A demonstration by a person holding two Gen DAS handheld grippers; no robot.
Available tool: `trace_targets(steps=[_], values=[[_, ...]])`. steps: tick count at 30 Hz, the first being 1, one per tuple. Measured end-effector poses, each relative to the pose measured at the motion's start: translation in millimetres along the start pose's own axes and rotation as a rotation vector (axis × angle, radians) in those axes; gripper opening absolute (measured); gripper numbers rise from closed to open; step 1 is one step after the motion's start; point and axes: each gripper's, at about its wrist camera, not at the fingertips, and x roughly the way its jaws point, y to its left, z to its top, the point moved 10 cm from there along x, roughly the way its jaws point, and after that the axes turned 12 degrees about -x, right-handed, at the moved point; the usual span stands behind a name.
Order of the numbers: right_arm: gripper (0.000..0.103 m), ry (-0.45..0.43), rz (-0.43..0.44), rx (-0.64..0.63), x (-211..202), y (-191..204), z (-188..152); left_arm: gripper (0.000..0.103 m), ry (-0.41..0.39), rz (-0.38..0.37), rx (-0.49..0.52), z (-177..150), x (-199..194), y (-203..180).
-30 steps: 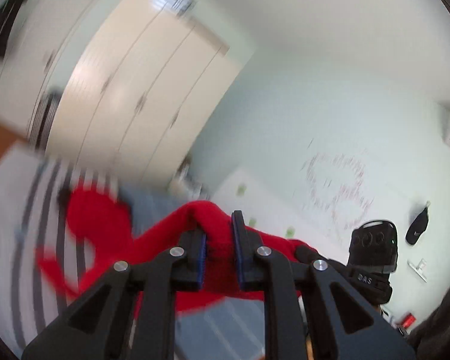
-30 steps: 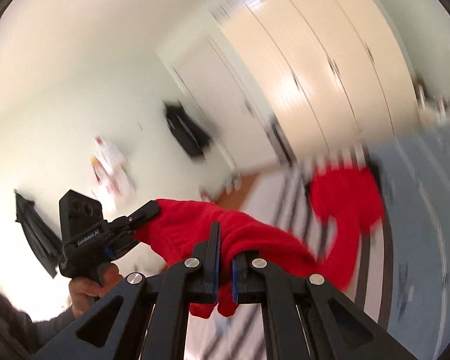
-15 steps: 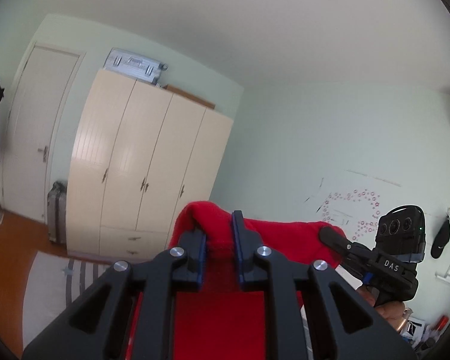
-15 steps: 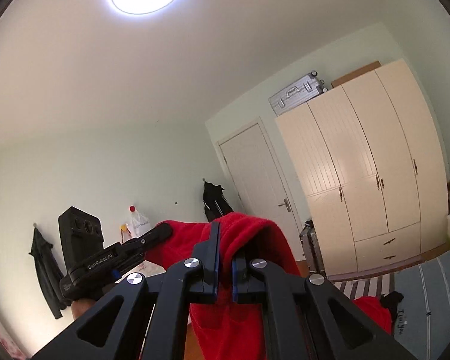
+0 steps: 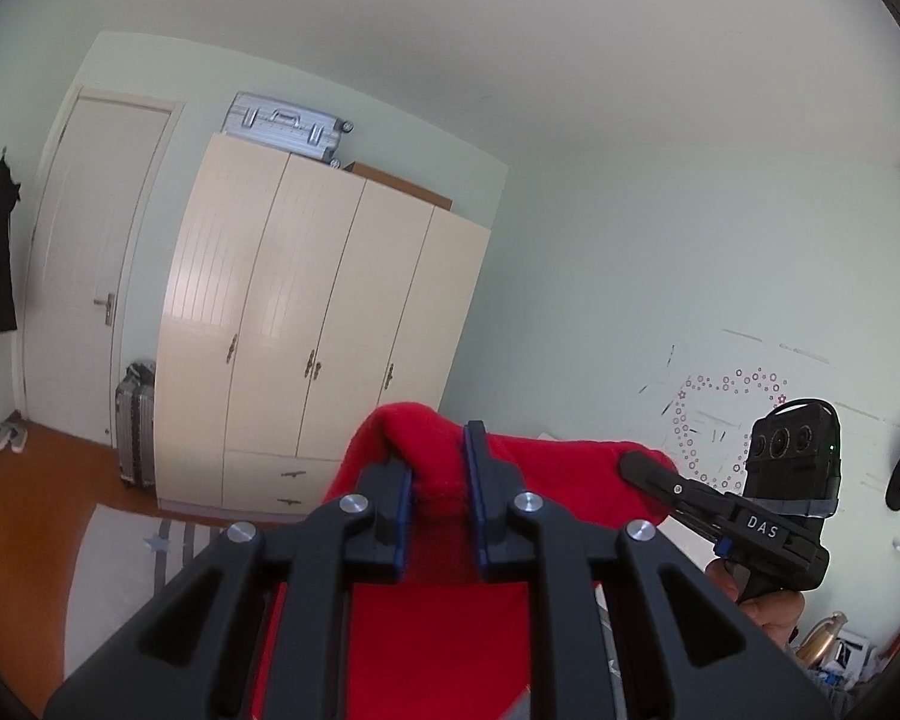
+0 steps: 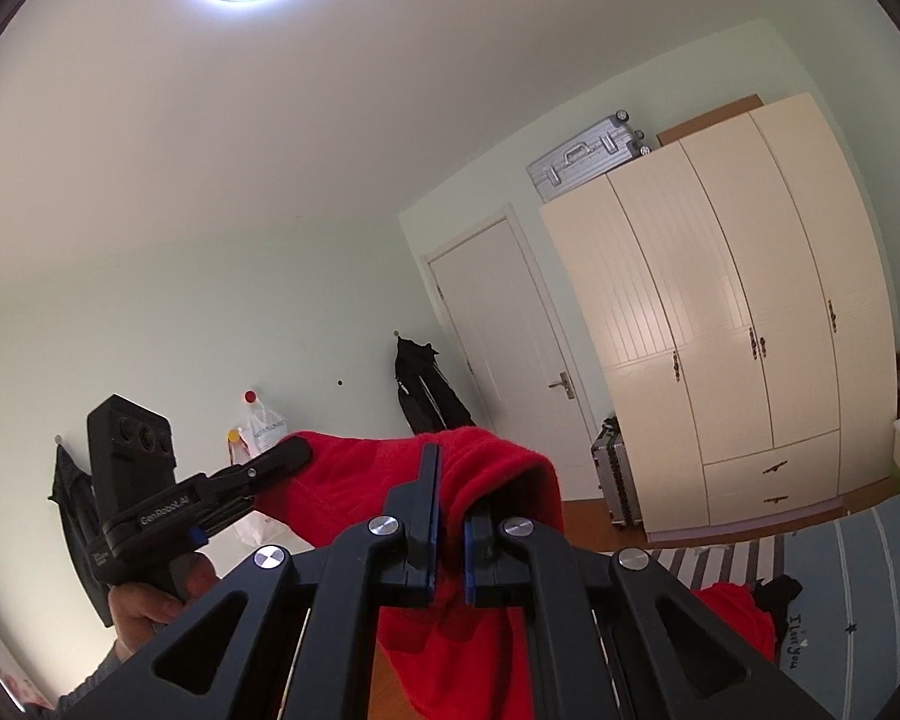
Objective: Fold clothes
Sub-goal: 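Lift the garment hem with both grippers and hold it up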
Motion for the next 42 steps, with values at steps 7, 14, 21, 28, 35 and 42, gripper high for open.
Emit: trace_targets(steps=[7,14,21,28,35,42], values=[[0.005,-0.012,-0.014,-0.031,-8,6,6,0.013,-0.030,0.012,0.036,4,-13,-13],[0.005,-0.001,-0.021,-0.047,-17,14,16,0.013,-0.042,0.016,0.048,4,-20,-21],[0.005,0.056,-0.004,-0.028,-14,12,27,0.013,-0.037,0.037,0.044,2,-22,-26],[0.005,0.098,-0.006,-0.016,-16,3,32,0.013,-0.045,0.039,0.072,-3,-25,-35],[0.005,0.109,0.006,-0.019,-9,-4,25,0.013,-0.034,0.039,0.038,-10,-20,-23],[0.005,0.166,0.007,0.019,31,-34,-9,0.013,0.004,0.094,-0.038,-30,17,30]])
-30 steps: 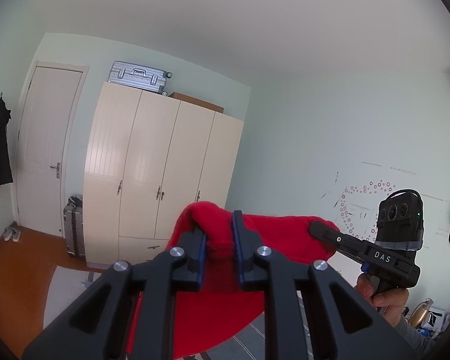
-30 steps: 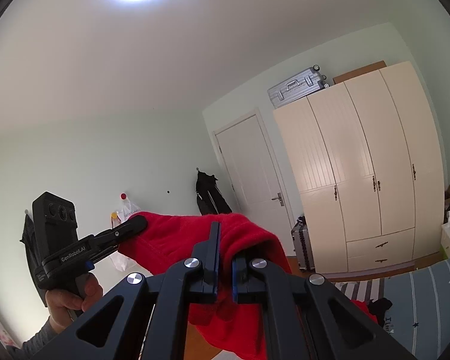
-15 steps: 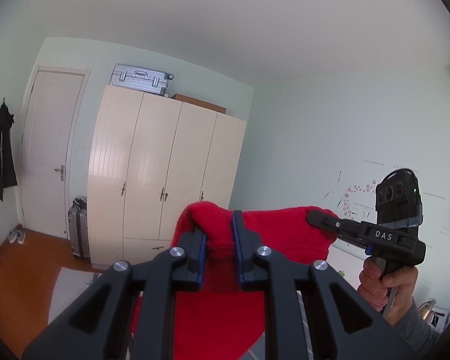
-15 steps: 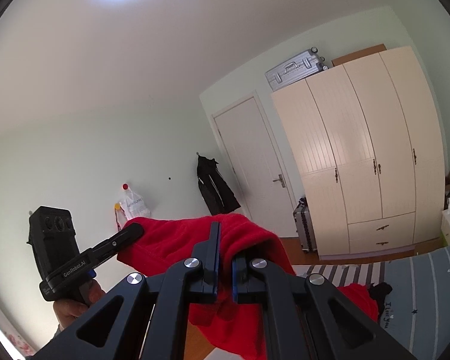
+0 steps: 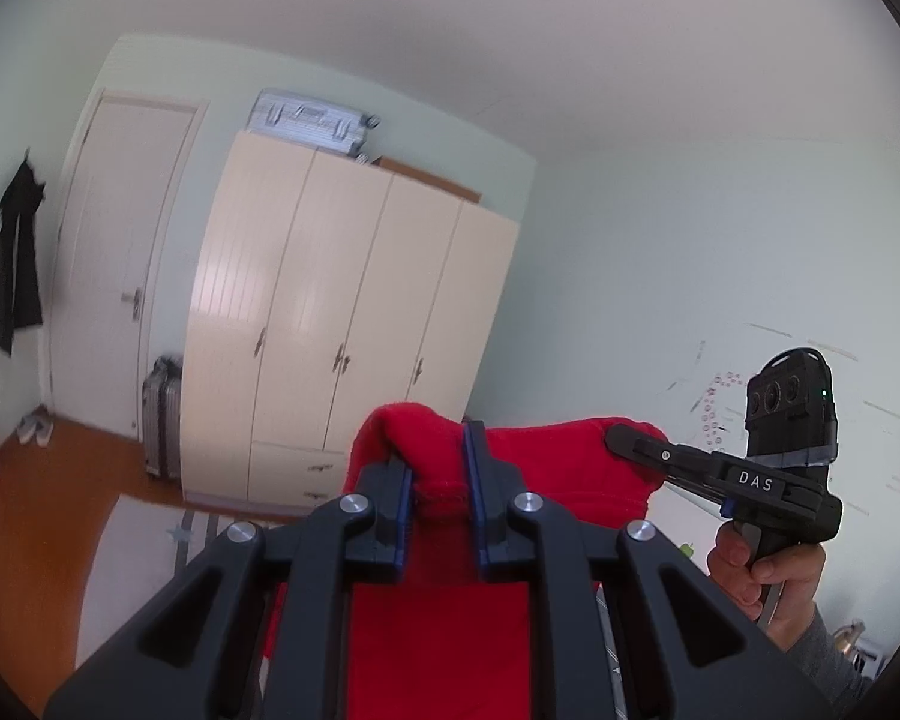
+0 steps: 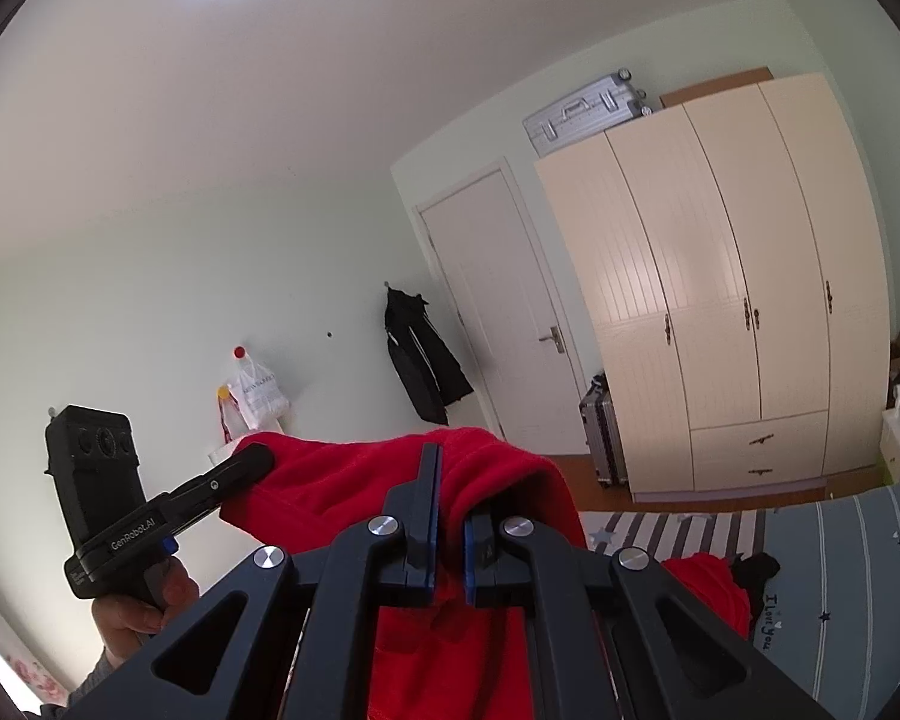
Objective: Fold clothes
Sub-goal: 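Lift the garment hem with both grippers and hold it up, then lower the held garment hem toward the bed with both grippers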
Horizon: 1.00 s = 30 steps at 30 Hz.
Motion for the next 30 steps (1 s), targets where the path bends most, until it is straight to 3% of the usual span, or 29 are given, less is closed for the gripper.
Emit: trace_targets(steps=[7,12,16,22,26,28,30], values=[[0.005,0.070,0.007,0.060,88,-50,-41,0.013,0.025,0.098,-0.093,-18,67,93],[0.005,0.082,0.025,0.067,152,-75,-44,0.013,-0.027,0.147,-0.149,1,96,142],[0.005,0.029,0.060,0.040,166,-65,-18,0.013,-0.105,0.137,-0.089,23,68,132],[0.005,-0.050,0.154,-0.032,130,-12,4,0.013,-0.173,0.094,-0.024,32,-2,107],[0.005,-0.044,0.213,-0.072,93,27,-22,0.013,-0.150,0.078,0.021,-15,-56,98],[0.005,0.001,0.224,-0.089,75,43,-59,0.013,-0.107,0.082,0.019,-54,-74,103],[0.005,0.084,0.238,-0.106,60,58,-116,0.013,-0.032,0.098,-0.022,-115,-92,116]])
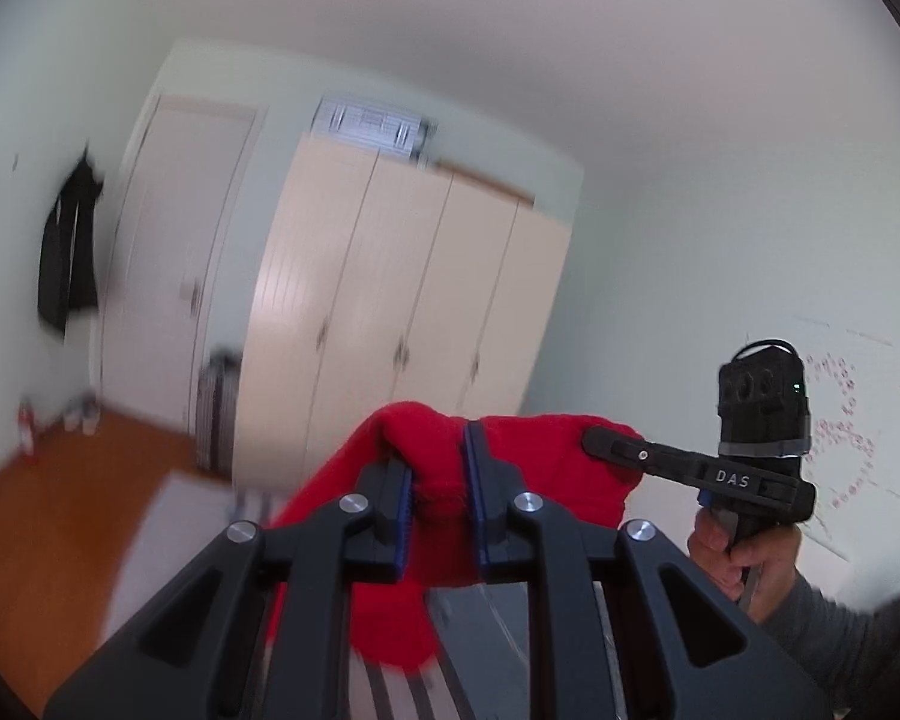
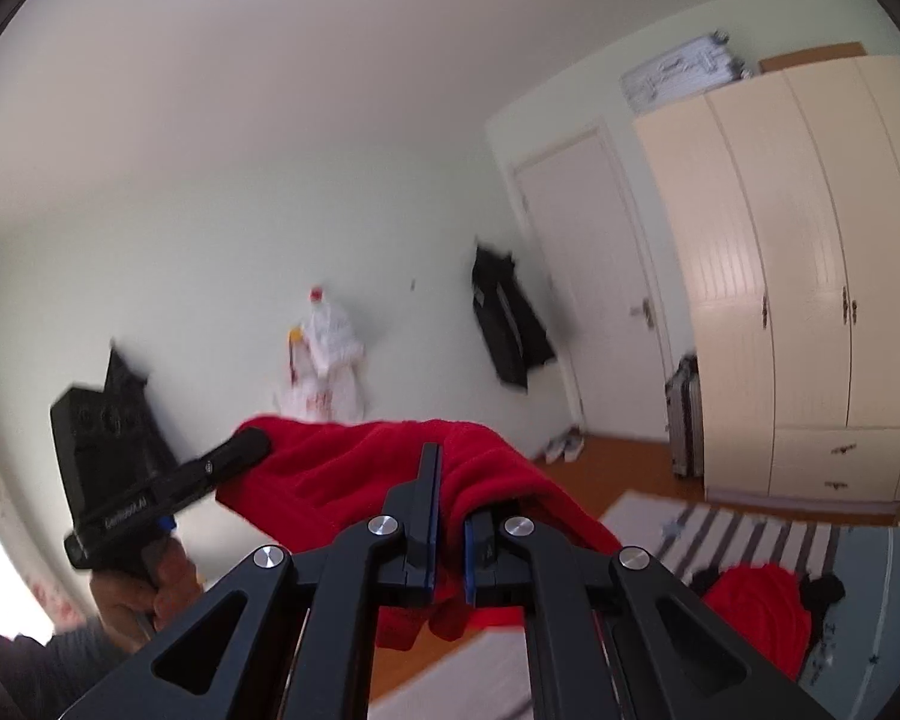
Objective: Fold clothes
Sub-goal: 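Lower the held garment hem toward the bed with both grippers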
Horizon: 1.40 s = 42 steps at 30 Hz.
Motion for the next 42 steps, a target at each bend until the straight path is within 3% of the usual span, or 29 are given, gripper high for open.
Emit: trace_targets(steps=[4,7,9,12,13,16,20,22,28,35,42], values=[[0.005,0.225,0.043,0.103,-8,38,-146,0.013,0.176,0.064,-0.133,-139,-34,48],[0.005,0.418,0.057,0.225,-10,64,-274,0.013,0.332,0.137,-0.319,-259,-57,95],[0.005,0.548,0.068,0.369,-12,82,-365,0.013,0.436,0.204,-0.414,-334,-72,121],[0.005,0.705,0.063,0.545,-22,105,-472,0.013,0.584,0.292,-0.531,-438,-97,153],[0.005,0.749,0.061,0.597,-28,113,-502,0.013,0.634,0.316,-0.571,-468,-108,159],[0.005,0.860,0.070,0.682,-48,142,-562,0.013,0.707,0.334,-0.617,-506,-133,157],[0.005,0.948,0.099,0.762,-73,170,-597,0.013,0.790,0.332,-0.670,-542,-177,147],[0.005,0.986,0.122,0.797,-88,185,-606,0.013,0.813,0.319,-0.675,-541,-185,142],[0.005,1.071,0.173,0.811,-106,223,-611,0.013,0.965,0.284,-0.646,-563,-207,127],[0.005,1.178,0.215,0.844,-122,254,-618,0.013,1.085,0.250,-0.654,-583,-230,122],[0.005,1.112,0.147,0.930,-90,227,-643,0.013,1.044,0.282,-0.700,-590,-196,162]])
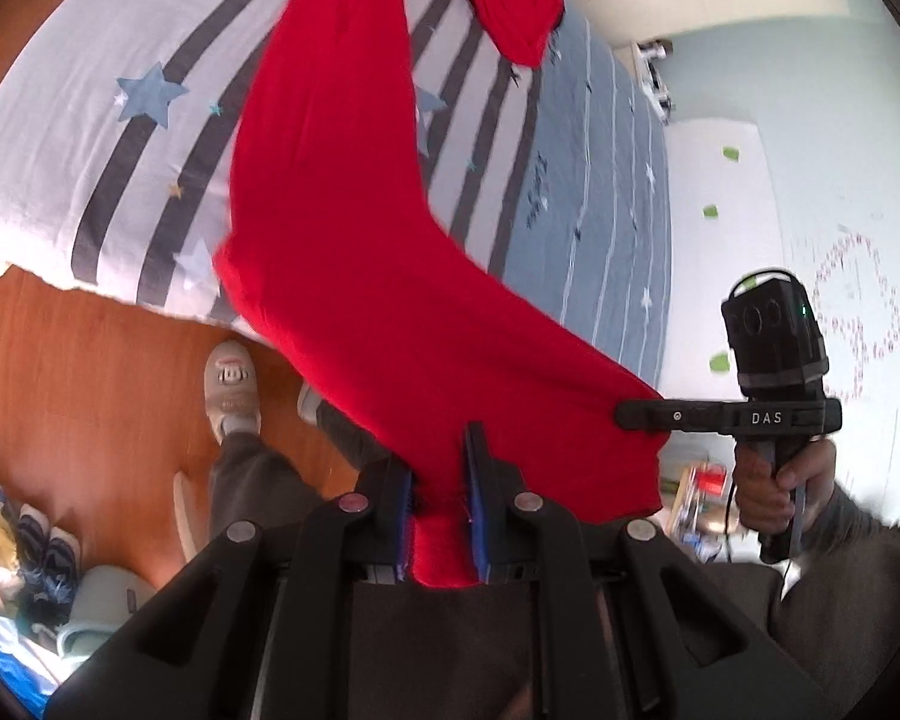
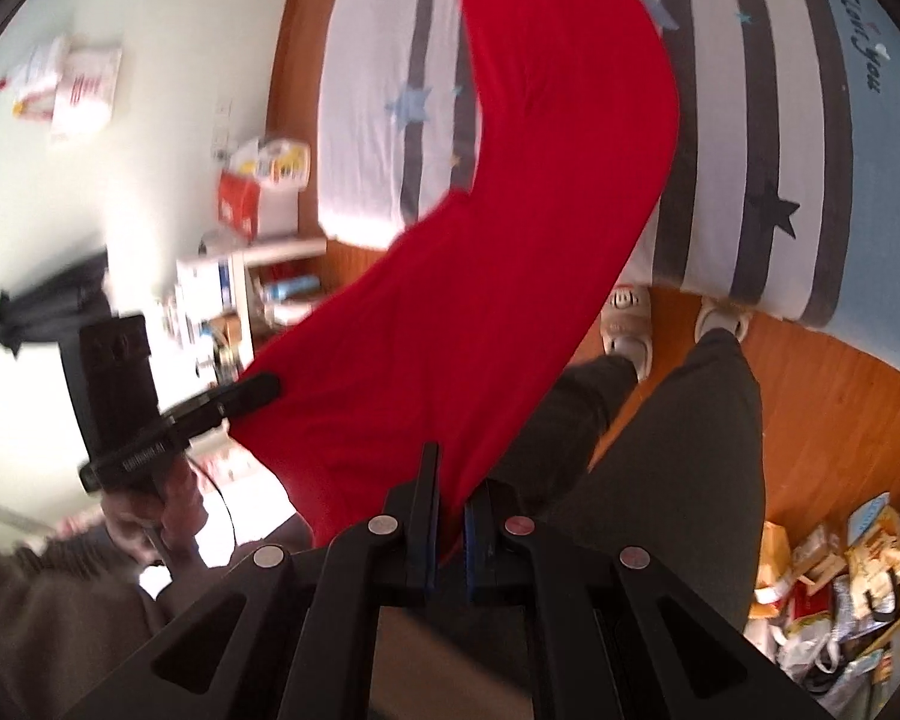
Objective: Fold clothes
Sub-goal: 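Lower the held garment hem toward the bed with both grippers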
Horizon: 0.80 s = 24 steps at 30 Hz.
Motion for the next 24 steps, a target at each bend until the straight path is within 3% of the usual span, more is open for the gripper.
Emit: trace_targets(steps=[7,13,24], values=[[0.005,-0.117,0.029,0.052,-7,-32,84,0.013,-0.104,-0.010,-0.064,83,30,-2],[0.005,-0.226,0.085,0.091,-25,-64,186,0.013,-0.212,-0.023,-0.138,179,55,-12],[0.005,-0.337,0.119,0.089,-6,-140,400,0.013,-0.371,-0.031,-0.210,396,118,8]])
